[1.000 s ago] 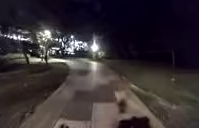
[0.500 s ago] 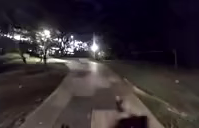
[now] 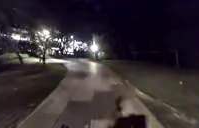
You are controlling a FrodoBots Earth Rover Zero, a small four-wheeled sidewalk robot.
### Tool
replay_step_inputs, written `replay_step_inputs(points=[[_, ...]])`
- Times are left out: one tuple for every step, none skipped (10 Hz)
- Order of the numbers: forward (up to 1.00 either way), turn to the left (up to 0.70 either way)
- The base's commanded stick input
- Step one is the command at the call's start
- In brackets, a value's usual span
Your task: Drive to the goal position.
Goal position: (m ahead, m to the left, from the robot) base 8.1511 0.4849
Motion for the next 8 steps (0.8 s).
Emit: replay_step_inputs(points=[[0.45,0.00],[0.45,0.00],[0.45,0.00],[0.45,0.00],[0.45,0.00],[0.45,0.00],[0.45,0.00],[0.45,0.00]])
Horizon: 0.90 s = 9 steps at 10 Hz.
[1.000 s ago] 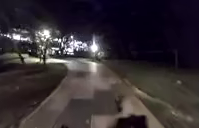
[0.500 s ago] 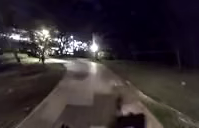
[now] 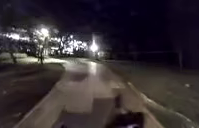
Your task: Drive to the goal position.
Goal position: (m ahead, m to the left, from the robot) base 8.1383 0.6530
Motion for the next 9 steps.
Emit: replay_step_inputs(points=[[0.45,0.00],[0.45,0.00],[0.45,0.00],[0.45,0.00],[0.45,0.00],[0.45,0.00],[0.45,0.00],[0.45,0.00],[0.45,0.00]])
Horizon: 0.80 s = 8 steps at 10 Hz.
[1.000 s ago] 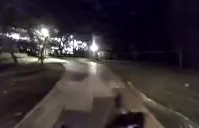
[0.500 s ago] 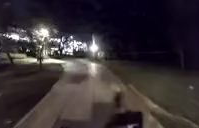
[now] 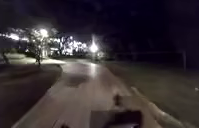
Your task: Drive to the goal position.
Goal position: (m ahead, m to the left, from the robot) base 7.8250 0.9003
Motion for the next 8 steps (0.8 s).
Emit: replay_step_inputs(points=[[0.45,0.00],[0.45,0.00],[0.45,0.00],[0.23,0.00],[0.00,0.00],[0.00,0.00],[0.00,0.00],[0.00,0.00]])
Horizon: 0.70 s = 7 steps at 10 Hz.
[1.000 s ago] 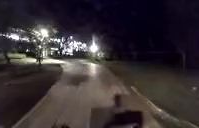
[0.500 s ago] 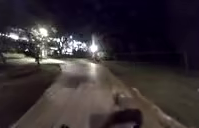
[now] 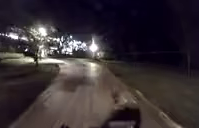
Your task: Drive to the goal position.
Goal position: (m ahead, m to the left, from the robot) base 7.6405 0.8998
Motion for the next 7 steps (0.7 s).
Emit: replay_step_inputs(points=[[0.00,0.00],[0.00,0.00],[0.00,0.00],[0.00,0.00],[0.00,0.00],[0.03,0.00],[0.07,0.00]])
